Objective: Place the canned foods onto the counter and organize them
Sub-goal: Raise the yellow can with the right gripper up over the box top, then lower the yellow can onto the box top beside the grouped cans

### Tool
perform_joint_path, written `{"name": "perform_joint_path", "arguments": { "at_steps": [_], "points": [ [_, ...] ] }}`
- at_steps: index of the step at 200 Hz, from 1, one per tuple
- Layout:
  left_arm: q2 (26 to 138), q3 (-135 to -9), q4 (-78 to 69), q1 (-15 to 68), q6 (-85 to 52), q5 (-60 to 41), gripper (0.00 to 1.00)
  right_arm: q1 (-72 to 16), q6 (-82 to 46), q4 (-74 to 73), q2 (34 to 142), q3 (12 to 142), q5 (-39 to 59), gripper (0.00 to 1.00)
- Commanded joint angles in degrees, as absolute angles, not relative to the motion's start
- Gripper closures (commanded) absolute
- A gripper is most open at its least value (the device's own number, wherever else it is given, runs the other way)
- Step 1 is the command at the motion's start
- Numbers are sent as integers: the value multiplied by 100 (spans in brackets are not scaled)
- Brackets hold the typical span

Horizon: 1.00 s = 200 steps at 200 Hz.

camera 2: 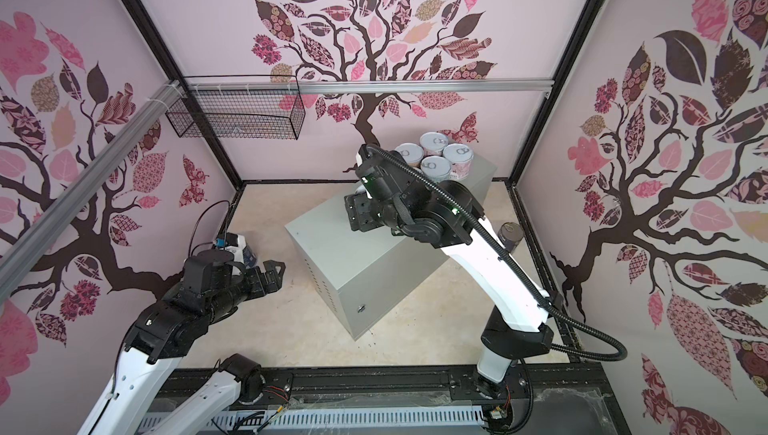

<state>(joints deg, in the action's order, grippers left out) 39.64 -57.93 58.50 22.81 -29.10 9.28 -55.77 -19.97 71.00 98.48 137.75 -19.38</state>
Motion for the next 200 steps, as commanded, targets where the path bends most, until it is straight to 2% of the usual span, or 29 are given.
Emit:
{"name": "perform_joint_path", "arguments": {
  "at_steps": [1, 74, 128, 200],
  "points": [
    [3902, -5885, 5836, 2285, -2768, 1050, 2, -5599, -1806, 6969, 10069, 14175, -2250, 54],
    [3874, -6040, 5862, 2276, -2497, 1274, 2, -5599, -1549, 7044, 10754, 14511, -2390, 49],
    [3665, -6174, 5865, 2282, -2475, 1494, 2, -5599, -1367, 7015, 10979, 14545, -2409, 34],
    [3694, -6469, 5970, 2274, -2358, 1268, 2, -5599, -1165, 6844, 11032, 14532, -2347, 18]
  ]
}}
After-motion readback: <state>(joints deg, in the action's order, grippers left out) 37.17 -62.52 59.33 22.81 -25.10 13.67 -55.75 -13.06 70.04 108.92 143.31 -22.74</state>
